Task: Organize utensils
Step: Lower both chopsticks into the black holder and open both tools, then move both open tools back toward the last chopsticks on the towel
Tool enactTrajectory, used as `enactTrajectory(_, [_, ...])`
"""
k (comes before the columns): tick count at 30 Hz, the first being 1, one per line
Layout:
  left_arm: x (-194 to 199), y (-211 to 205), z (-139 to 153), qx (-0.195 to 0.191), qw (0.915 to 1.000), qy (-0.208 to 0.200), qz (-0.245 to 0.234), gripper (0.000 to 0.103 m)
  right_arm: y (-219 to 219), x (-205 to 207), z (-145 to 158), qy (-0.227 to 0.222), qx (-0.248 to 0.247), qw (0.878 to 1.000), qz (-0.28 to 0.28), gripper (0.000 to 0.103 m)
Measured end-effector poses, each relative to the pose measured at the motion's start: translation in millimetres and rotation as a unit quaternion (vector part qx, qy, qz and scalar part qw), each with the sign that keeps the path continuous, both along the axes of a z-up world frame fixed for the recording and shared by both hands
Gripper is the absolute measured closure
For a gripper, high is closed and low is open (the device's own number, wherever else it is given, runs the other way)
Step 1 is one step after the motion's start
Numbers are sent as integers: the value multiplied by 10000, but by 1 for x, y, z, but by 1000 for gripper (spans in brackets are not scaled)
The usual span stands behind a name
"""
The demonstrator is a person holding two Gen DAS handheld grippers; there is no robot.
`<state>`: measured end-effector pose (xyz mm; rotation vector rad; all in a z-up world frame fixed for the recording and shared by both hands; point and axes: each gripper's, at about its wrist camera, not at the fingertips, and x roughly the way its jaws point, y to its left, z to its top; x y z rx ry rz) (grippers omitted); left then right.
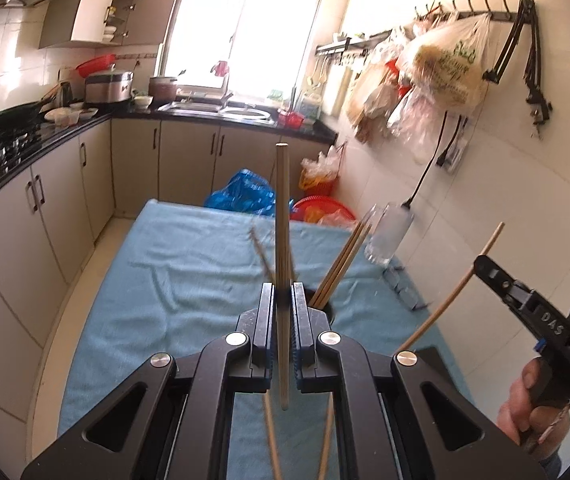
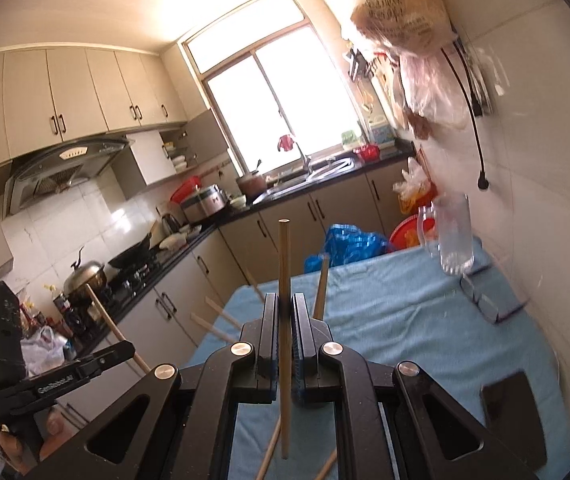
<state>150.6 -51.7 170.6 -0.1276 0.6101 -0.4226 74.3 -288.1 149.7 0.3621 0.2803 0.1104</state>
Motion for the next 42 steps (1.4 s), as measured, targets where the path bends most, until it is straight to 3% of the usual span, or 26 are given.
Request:
enactTrajectory(7, [40, -26, 20, -147, 9998, -134, 4, 96, -7, 34, 29, -262, 65, 9995, -150, 96])
enactTrajectory(13, [78, -41, 14, -273, 9996, -31, 20, 96, -9, 70, 34, -251, 34, 9994, -221, 96])
enactTrajectory(28, [114, -52, -43, 126, 9993, 360, 44, 96, -10, 131, -27, 586, 145, 9982, 62, 93])
enactTrajectory(32, [111, -49, -41, 144, 9995, 291, 56, 83, -13, 134, -32, 699, 181, 9973, 126, 88])
enactTrajectory(37, [94, -41, -28, 79, 9999, 67, 30, 76, -19, 118, -25, 554, 206, 9982, 54, 85])
enactTrajectory(42, [61, -24, -22, 40, 9997, -198, 123, 64, -24, 88, -30, 540, 237, 9982, -41, 72])
